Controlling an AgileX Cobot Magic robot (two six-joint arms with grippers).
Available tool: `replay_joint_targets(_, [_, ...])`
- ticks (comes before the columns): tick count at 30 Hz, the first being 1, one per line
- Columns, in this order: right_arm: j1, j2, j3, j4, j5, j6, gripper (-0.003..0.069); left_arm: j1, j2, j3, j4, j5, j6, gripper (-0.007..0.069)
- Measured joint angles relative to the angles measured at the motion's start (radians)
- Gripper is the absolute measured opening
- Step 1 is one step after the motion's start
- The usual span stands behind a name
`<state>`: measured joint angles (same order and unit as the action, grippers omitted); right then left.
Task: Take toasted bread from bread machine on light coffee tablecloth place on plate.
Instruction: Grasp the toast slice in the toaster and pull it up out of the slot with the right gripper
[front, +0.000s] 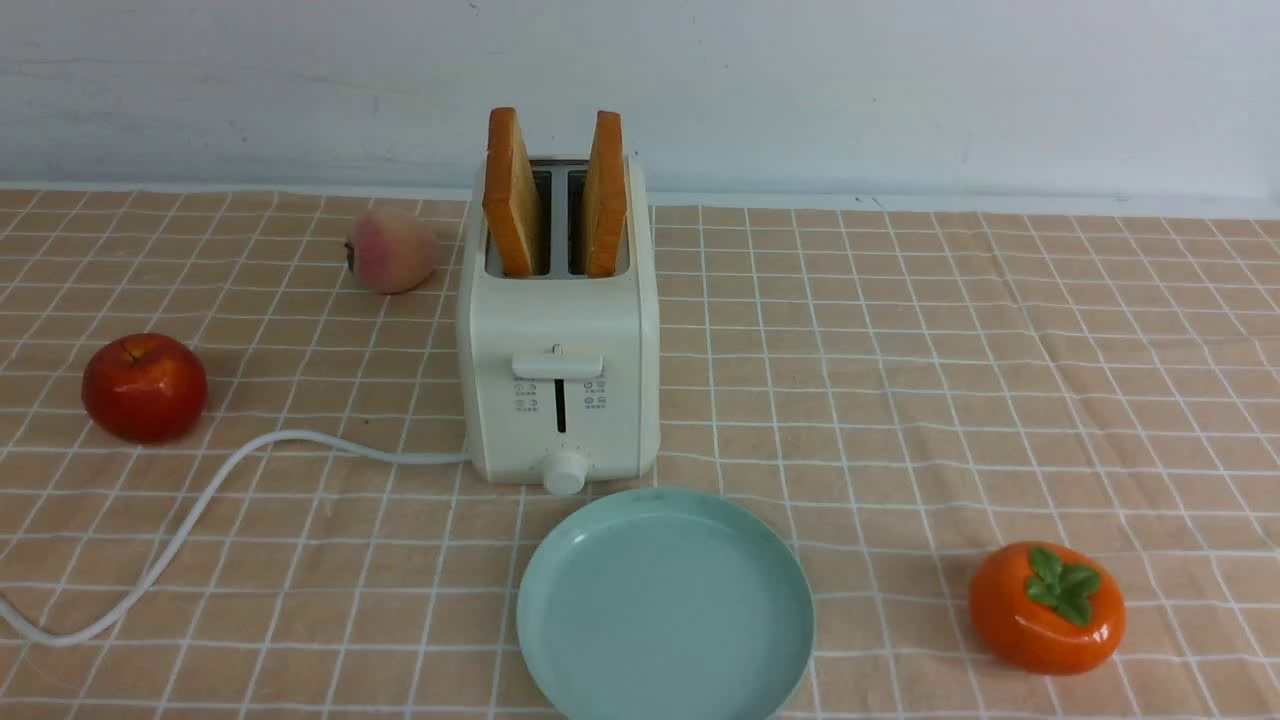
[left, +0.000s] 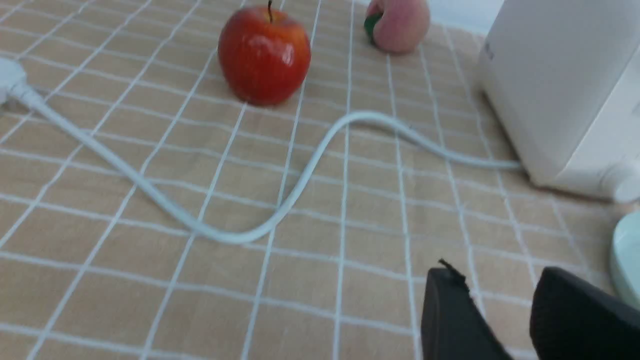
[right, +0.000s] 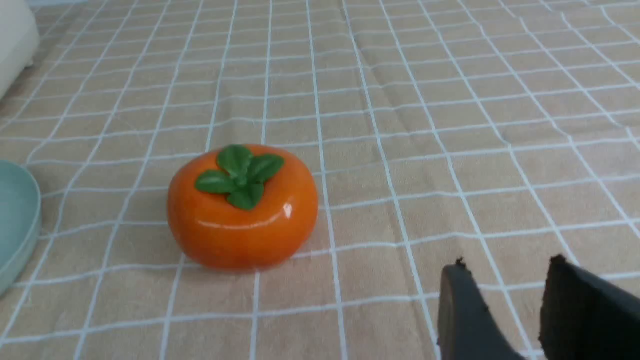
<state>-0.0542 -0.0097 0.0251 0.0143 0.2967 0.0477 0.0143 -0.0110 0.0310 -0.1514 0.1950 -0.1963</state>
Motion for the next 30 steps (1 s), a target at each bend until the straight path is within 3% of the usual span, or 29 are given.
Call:
replay_joint_targets(3, [0.0,0.0,0.0,0.0,-0.015,0.0,0.024,0.0,0.0,0.0,-0.005,-0.015,0.0,0.0238])
replay_joint_targets(7, [0.0,0.0,0.0,0.0,-0.256,0.0,0.024,0.0,0.0,0.0,-0.032,-0.173,0.0,0.0238])
replay_joint_targets(11, [0.0,0.0,0.0,0.0,-0.394,0.0,0.024,0.0,0.0,0.0,-0.044,-0.195,0.0,0.0238])
replay_joint_targets(19, [0.0,0.0,0.0,0.0,-0.489,0.0,0.024,0.0,0.0,0.0,-0.01,-0.268,0.051,0.0238])
replay_joint_targets(21, [0.0,0.0,0.0,0.0,-0.544,0.0,0.024,0.0,0.0,0.0,-0.016,-0.338,-0.009,0.0238])
replay_joint_targets(24, [0.0,0.0,0.0,0.032,-0.688,0.076,0.024,0.0,0.0,0.0,-0.05,-0.519,-0.26,0.0238])
replay_joint_targets(28, [0.0,0.0,-0.046,0.075,-0.728,0.235,0.024,0.0,0.0,-0.008,-0.032,-0.709,-0.459,0.0238])
replay_joint_targets(30, [0.0,0.026,-0.143,0.079,-0.705,0.295,0.024,0.0,0.0,-0.076,0.034,-0.704,-0.516,0.0238])
